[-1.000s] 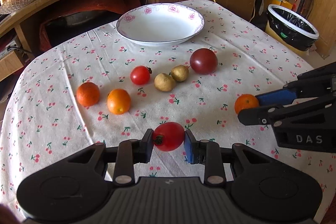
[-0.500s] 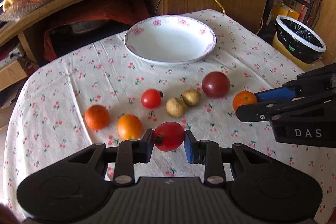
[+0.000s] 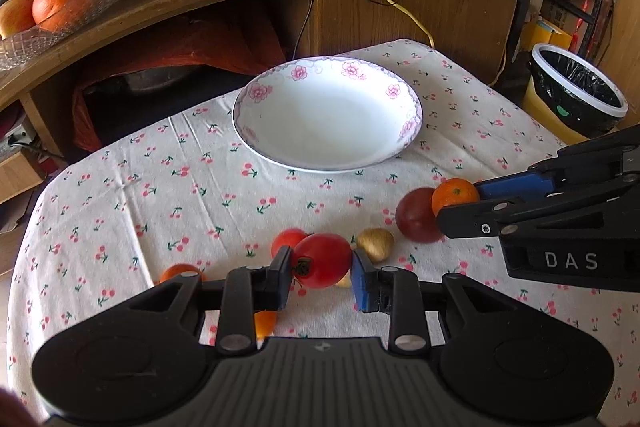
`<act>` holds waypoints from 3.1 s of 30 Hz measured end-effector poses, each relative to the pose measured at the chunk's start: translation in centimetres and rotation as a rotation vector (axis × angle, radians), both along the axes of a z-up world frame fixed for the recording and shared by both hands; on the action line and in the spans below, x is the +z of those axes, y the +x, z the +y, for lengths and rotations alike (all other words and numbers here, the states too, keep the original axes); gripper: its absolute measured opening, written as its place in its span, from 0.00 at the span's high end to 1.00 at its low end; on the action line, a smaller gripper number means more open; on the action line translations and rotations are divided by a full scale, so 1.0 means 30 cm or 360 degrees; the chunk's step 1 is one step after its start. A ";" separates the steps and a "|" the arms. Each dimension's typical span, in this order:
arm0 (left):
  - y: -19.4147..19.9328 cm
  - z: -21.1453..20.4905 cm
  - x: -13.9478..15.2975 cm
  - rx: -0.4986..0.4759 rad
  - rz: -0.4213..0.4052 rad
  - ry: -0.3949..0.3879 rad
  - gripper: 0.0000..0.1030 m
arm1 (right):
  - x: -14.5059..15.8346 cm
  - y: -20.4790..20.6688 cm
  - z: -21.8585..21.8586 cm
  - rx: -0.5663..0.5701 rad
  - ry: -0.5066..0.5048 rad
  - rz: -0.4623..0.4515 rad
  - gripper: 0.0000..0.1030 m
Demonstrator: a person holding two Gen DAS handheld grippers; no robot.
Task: Organize fruits
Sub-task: 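Carry the tangerine and red tomato in both tools toward the white bowl, then open the right tool over the bowl while the left tool releases its tomato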
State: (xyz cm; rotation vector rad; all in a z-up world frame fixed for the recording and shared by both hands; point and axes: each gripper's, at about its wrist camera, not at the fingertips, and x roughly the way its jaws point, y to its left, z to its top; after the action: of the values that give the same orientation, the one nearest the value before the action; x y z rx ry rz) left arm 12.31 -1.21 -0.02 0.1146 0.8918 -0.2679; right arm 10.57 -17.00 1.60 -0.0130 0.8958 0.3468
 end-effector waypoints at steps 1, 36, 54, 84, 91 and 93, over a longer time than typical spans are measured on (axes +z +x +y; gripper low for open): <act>0.006 -0.001 0.000 0.0001 -0.0001 -0.0002 0.63 | 0.000 0.004 -0.001 -0.0003 0.0003 -0.0002 0.77; 0.153 -0.029 -0.001 -0.0004 -0.0041 -0.0014 0.63 | 0.006 0.144 0.007 0.0017 -0.0007 -0.0053 0.77; 0.235 -0.032 -0.020 -0.0009 -0.0036 -0.0001 0.63 | -0.023 0.235 0.000 0.0029 -0.0016 -0.0049 0.76; 0.287 -0.043 -0.039 -0.0020 -0.0089 0.0078 0.64 | -0.067 0.313 0.000 0.0025 0.0008 -0.0038 0.74; 0.284 -0.048 -0.040 -0.0023 -0.0098 0.0097 0.62 | -0.069 0.315 -0.002 0.0011 -0.0002 -0.0030 0.73; 0.284 -0.049 -0.040 -0.0019 -0.0097 0.0096 0.61 | -0.068 0.314 -0.003 0.0006 -0.0005 -0.0033 0.72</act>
State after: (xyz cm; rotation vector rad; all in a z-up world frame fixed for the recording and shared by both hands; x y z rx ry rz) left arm 20.82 -2.68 -1.20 0.1833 0.8391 -0.2474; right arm 20.00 -17.10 -0.44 -0.0209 0.8760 0.3484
